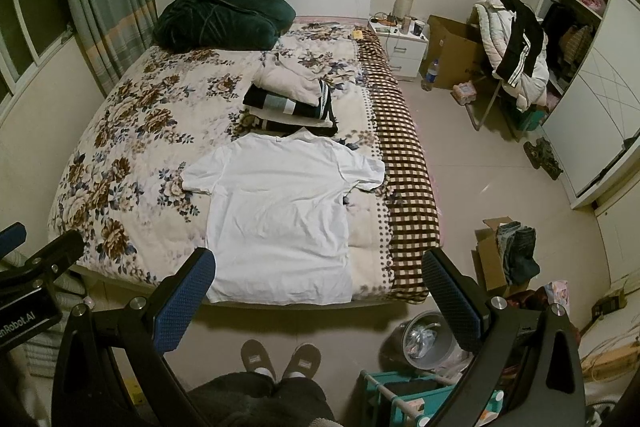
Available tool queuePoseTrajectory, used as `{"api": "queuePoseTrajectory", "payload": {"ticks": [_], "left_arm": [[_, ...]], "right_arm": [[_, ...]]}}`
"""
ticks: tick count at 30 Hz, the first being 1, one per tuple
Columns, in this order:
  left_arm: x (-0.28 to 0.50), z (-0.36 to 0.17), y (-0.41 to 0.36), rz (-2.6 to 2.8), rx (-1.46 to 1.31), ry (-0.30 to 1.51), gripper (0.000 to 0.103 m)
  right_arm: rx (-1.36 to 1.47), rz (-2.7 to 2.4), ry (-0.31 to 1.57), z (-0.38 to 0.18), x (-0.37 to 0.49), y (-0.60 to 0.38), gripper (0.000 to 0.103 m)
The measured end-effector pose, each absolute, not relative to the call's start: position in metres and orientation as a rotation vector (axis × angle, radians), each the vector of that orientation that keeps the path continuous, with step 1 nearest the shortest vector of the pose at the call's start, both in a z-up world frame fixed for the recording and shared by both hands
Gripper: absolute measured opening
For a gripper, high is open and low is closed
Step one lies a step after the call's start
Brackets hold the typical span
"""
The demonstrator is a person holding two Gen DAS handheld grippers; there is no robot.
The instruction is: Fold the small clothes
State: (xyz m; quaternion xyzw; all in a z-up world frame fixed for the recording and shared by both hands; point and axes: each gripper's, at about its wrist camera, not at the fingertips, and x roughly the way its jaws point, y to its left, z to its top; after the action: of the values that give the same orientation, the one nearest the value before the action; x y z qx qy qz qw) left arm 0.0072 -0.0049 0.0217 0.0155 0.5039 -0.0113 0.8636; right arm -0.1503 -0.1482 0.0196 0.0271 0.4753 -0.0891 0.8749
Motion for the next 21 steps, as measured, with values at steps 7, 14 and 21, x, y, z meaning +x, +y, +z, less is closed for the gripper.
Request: {"api": "queuePoseTrajectory", "payload": {"ticks": [7,14,21], "left_arm": [[0.0085,0.0234,-0.0051,-0.025,0.034,1.054,0.103],[0.0076,0.0230,-0.0053,-0.023,0.035,1.051,0.103],[0.0075,0.0241,-0.0062,-0.024,0.037,1.049,0.103]], "right_arm": [[0.057,-0.185,0.990,0.0192,-0.1506,-0.1488,0.103],[0.057,-0.183,0.990,0.0216,-0.1488,-0.1486,0.103],[0.057,-0.184,0.989,0.0187,-0.1497,-0.1497,0.103]]}}
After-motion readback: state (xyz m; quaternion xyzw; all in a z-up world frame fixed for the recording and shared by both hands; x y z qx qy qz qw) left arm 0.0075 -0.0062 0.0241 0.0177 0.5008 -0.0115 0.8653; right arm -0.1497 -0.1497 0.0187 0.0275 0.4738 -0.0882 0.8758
